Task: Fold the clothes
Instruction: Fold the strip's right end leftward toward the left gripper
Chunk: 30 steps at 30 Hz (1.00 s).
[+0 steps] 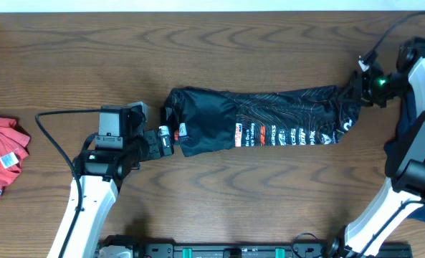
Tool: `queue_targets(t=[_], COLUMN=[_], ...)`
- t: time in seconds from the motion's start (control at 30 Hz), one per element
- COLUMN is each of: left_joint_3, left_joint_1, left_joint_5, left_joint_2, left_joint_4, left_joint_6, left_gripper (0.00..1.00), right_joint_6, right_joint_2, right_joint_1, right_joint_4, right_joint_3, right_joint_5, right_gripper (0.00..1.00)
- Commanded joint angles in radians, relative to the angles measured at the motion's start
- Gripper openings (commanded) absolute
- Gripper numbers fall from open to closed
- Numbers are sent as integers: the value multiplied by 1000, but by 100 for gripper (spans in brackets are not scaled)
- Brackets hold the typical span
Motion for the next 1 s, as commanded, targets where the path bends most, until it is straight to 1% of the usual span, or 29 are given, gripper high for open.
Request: queue_targets(t=[0.0,0.23,0.53,0.83,0.97], left_joint_3=[10,9,9,-2,-2], left_joint_1=[-1,-1,-1,-1,-1], left_joint_5=[6,24,24,24,24], left_joint_2=[5,5,5,13,32], left_joint_4=[-8,-8,-14,-15,-15], left_joint_6=[9,9,9,9,9], left_gripper=[98,98,98,98,98], right_joint_6=[-24,-58,-58,-57,-14], right_joint_2=[-49,-50,-50,-50,-50], right_joint_1=[35,128,283,458,526], right_joint_4=[-31,-113,-114,-142,-145], right_joint_3=[35,45,45,45,45], right_joint_5=[56,130,154,277,300], right_gripper=[1,1,1,1,1])
